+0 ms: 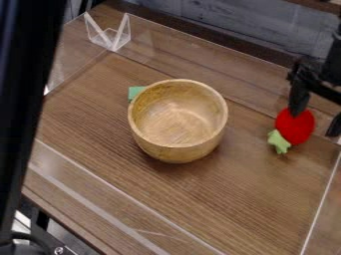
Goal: Move the red fruit to the left side of the table
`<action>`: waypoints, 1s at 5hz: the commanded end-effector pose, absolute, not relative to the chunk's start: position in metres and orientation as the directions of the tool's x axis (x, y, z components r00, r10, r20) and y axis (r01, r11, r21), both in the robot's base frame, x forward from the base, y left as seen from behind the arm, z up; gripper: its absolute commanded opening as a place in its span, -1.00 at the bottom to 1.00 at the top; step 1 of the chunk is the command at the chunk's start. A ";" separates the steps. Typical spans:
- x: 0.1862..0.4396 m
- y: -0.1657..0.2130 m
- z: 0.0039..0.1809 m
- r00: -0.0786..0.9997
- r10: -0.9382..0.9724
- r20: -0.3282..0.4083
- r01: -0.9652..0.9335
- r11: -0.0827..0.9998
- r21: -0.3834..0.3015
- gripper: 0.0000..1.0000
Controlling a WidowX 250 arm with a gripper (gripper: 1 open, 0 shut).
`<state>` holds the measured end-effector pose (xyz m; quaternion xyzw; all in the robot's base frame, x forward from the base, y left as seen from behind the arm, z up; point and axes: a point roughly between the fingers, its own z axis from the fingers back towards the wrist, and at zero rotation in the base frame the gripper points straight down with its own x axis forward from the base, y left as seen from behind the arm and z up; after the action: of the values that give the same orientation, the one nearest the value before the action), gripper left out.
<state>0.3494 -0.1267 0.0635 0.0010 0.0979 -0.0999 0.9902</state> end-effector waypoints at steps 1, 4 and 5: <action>0.358 -0.120 0.074 0.966 -0.198 -0.163 0.197 0.980 -0.026 1.00; 0.353 -0.113 0.042 0.946 -0.287 -0.150 0.287 0.958 -0.027 1.00; 0.358 -0.123 0.041 0.927 -0.353 -0.126 0.351 0.936 -0.038 1.00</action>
<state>0.3542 -0.1129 0.0316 -0.0031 0.0862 -0.1581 0.9837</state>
